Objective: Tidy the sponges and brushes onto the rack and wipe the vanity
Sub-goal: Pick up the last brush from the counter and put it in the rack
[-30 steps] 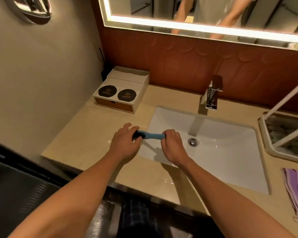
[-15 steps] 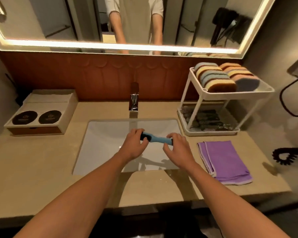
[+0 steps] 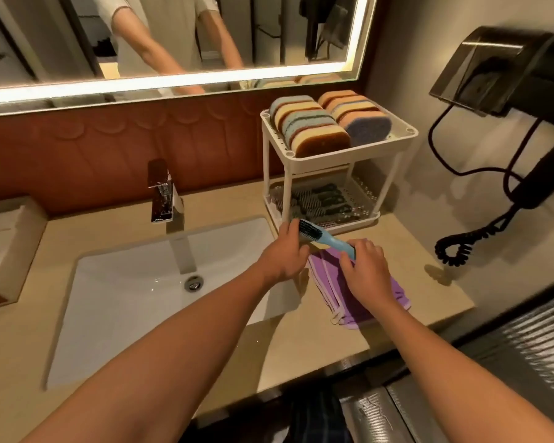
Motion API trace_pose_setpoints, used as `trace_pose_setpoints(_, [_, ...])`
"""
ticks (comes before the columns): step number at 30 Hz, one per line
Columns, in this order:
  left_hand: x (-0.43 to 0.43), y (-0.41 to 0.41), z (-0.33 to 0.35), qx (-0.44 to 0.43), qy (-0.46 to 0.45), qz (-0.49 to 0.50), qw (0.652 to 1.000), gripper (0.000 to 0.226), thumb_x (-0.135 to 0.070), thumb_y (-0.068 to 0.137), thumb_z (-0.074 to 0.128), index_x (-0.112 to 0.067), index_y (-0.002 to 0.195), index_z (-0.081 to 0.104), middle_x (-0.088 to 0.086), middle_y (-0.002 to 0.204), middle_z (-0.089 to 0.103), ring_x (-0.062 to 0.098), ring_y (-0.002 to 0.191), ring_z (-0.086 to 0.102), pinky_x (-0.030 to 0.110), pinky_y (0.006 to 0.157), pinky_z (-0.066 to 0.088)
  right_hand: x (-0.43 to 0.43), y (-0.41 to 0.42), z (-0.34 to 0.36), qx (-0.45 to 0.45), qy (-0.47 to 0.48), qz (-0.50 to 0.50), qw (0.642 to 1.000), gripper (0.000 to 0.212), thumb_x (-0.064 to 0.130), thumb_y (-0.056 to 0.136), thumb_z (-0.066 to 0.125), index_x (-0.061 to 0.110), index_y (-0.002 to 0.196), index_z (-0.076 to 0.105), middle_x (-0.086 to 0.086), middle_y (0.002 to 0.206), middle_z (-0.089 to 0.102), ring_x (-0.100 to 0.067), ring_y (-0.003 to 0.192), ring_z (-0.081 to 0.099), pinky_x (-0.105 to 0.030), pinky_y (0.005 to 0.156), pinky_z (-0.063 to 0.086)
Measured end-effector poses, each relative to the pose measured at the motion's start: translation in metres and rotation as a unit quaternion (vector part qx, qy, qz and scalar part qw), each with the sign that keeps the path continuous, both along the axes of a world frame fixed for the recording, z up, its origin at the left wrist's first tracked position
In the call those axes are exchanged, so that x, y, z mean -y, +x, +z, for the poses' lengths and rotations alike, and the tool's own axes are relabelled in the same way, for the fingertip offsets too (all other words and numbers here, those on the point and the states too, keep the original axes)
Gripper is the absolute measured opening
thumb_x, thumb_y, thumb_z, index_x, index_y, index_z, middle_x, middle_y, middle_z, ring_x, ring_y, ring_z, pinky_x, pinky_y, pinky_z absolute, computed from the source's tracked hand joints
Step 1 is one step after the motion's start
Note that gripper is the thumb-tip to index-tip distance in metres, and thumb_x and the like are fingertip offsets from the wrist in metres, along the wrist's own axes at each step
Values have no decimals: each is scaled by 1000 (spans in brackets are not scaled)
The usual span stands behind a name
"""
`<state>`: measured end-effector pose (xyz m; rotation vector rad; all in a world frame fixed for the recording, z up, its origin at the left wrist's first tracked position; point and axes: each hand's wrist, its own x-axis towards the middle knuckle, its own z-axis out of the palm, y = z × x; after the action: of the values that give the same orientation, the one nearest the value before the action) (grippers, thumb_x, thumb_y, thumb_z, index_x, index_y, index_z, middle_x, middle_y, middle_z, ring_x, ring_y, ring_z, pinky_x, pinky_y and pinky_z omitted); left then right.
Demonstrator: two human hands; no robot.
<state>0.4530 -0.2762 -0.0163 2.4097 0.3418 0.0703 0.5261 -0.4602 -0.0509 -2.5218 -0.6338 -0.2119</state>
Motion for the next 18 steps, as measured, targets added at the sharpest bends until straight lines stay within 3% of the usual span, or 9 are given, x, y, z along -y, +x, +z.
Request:
trace_pose_setpoints(3, [15,25,-6,-14,47,-28,998,66,-30,103,46,-13,159,16,11,165,19,32,142,40,42,115,39,6,16,-7,-10,11,-64,998,24,26,101,55,15,122,60,-2,109,59,-16,94,41,-32,80,37])
trace_pose_setpoints(7, [20,53,-14,1,115,-83,990,64,-32,99,52,-14,155,29,13,158,31,32,138,43,43,115,39,-2,39,-15,-55,60,-109,991,27,27,103,52,13,125,57,-7,117,58,-24,107,47,-42,91,47])
trace_pose_setpoints(12, [18,92,-28,-26,195,-120,973,65,-38,100,49,-14,157,29,12,164,24,30,151,23,43,125,22,-30,72,-24,-162,137,-190,958,35,27,104,49,12,135,52,-13,132,53,-33,126,45,-52,105,42])
trace_pose_setpoints(18, [26,132,-34,-66,170,-137,974,65,-40,100,49,-22,158,26,7,161,28,33,142,34,51,116,33,-52,107,-31,-123,86,-193,970,39,20,103,47,16,141,46,-14,137,50,-34,128,44,-54,102,44])
